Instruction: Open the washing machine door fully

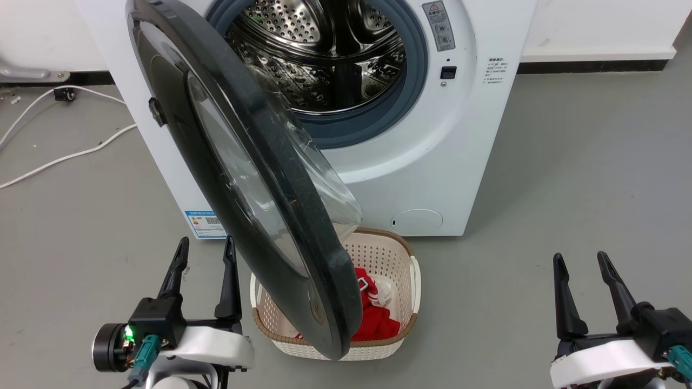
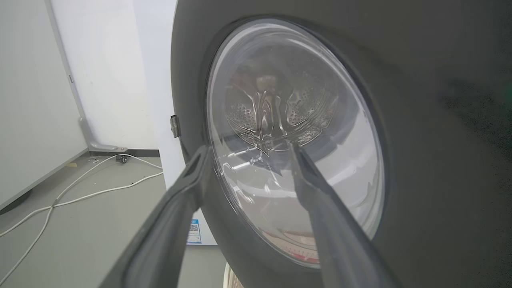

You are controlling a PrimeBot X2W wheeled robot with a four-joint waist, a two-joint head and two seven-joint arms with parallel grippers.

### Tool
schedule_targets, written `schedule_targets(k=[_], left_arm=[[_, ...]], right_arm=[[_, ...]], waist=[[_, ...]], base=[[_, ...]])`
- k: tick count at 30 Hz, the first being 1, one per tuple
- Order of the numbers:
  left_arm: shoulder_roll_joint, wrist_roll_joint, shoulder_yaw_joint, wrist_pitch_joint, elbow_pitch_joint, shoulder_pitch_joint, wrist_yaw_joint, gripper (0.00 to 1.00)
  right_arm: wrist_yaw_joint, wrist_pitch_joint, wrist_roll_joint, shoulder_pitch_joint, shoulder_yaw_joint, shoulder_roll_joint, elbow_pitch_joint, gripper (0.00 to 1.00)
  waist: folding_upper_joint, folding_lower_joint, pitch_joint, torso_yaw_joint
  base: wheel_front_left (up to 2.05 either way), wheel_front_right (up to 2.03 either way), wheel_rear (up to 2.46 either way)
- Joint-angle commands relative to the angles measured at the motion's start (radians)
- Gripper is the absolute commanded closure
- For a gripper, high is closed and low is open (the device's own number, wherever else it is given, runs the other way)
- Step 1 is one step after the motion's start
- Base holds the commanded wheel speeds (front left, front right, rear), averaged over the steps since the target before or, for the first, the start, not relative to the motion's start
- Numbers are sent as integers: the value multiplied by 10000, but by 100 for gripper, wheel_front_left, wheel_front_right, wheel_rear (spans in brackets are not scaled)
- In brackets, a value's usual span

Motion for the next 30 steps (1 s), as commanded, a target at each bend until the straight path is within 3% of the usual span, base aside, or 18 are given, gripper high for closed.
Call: schedule_targets(k=[1,15,30], left_arm=[[0,60,6,-25,-33,-93,-32,100],[9,203,196,-24,-560,-487,-191,100],[187,890,247,-23,-4305,-1743,-254,100]], right_arm=[[-3,-17,81,-183,-3,24,23,0],[-3,-17,122,-161,-25,25,53,0],[-3,-17,332,-92,52,24,119,0]], waist=[[0,0,3,0],[0,0,10,2],[0,0,-107,-57]], base=[[0,0,0],[0,0,0],[0,0,0]])
